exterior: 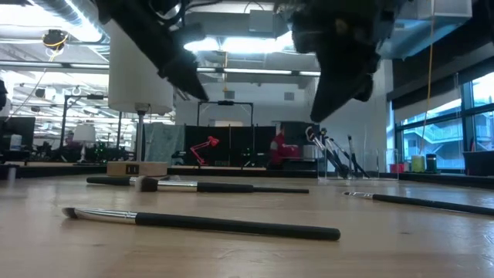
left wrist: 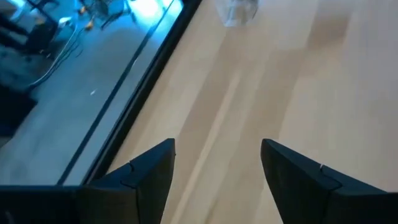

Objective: Put items in baskets/containers
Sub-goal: Put the powder brush into the right side of the transparent organizer

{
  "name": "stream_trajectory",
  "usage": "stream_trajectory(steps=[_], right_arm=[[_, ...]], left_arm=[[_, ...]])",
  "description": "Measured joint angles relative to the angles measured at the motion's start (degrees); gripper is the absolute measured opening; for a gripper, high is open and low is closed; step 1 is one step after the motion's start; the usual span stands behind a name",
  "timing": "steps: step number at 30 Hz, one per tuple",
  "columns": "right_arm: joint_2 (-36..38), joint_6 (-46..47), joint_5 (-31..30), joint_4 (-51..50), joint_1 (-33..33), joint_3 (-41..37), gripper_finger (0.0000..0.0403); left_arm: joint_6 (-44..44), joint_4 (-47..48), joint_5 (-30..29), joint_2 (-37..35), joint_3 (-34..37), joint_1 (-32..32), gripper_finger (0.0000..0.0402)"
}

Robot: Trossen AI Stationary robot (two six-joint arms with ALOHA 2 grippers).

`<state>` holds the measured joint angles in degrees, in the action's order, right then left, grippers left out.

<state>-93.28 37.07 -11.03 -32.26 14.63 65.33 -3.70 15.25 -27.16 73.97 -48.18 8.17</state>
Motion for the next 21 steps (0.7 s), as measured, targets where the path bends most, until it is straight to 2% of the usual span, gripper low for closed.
stream_trajectory(steps=[3, 9, 14, 17, 21], right_arm=[[-5.7, -5.9, 0.1, -4.0, 0.0, 7.4, 0.0005], [-15.1, -21.7, 0.1, -3.3, 0.0, 18.2, 0.0017], [-20.7, -30.9, 0.5, 9.6, -1.3, 20.9, 0.0029], [-23.1, -35.6, 3.4, 17.1, -3.0, 21.4, 0.0041], [-25.5, -38.2, 4.7, 20.3, -5.5, 22.4, 0.0075]], left_arm=[[-0.1, 4.6, -2.2, 0.0, 0.0, 1.1, 0.0235], [1.0, 14.1, -3.5, 0.0, 0.0, 2.9, 0.0235], [0.4, 15.4, -7.0, 0.0, 0.0, 4.5, 0.0235], [-0.5, 15.3, -9.4, -0.2, 0.0, 5.7, 0.0235], [1.3, 14.9, -18.1, -1.3, -0.1, 8.0, 0.0235]])
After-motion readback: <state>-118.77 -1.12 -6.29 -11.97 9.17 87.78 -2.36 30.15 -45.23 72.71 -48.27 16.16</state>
